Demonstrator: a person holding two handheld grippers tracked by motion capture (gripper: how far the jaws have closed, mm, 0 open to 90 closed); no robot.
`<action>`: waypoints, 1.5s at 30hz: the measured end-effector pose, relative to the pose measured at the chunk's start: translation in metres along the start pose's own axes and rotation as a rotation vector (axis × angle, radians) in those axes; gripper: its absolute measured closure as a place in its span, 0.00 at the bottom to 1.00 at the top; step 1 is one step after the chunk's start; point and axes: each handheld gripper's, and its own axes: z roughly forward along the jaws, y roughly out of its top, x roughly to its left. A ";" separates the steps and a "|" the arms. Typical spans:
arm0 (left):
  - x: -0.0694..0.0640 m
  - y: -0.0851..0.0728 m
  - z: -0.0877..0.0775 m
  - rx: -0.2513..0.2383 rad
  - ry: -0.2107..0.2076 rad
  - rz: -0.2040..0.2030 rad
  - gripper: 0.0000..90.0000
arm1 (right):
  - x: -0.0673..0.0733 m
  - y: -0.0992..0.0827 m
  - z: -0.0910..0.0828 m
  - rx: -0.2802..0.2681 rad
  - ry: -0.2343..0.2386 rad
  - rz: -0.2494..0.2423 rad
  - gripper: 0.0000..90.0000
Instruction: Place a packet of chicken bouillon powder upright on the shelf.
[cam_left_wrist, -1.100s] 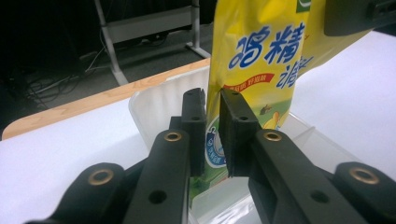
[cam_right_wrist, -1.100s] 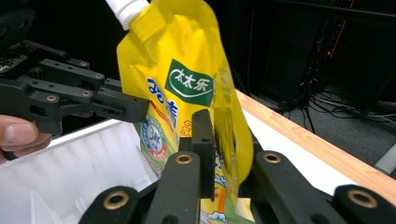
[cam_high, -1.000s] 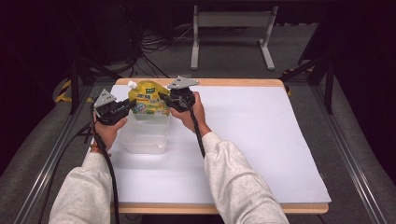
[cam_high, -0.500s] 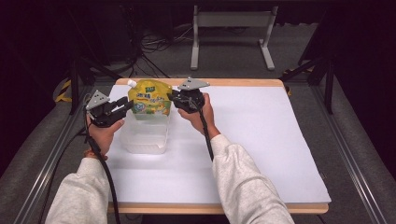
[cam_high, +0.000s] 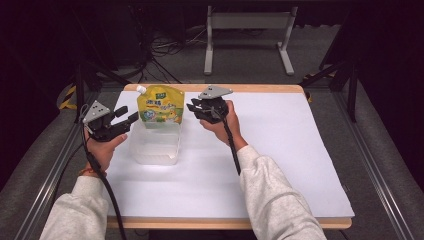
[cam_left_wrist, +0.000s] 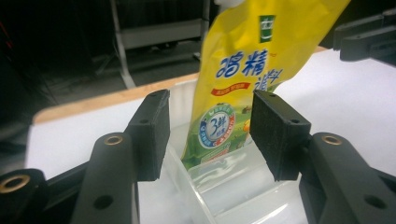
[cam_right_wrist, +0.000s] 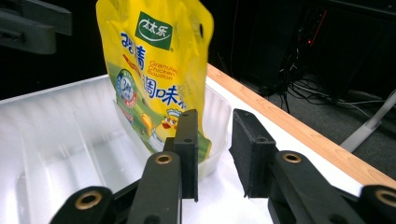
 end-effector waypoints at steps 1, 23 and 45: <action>0.000 0.000 0.000 0.000 0.000 0.000 0.51 | 0.000 0.000 0.000 0.000 0.000 0.000 0.80; -0.097 -0.027 -0.031 0.021 -0.113 0.189 0.31 | -0.012 -0.031 -0.080 0.107 -0.023 -0.093 0.74; -0.147 -0.058 -0.025 0.111 -0.252 0.262 0.25 | -0.003 -0.077 -0.137 0.195 -0.073 -0.166 0.59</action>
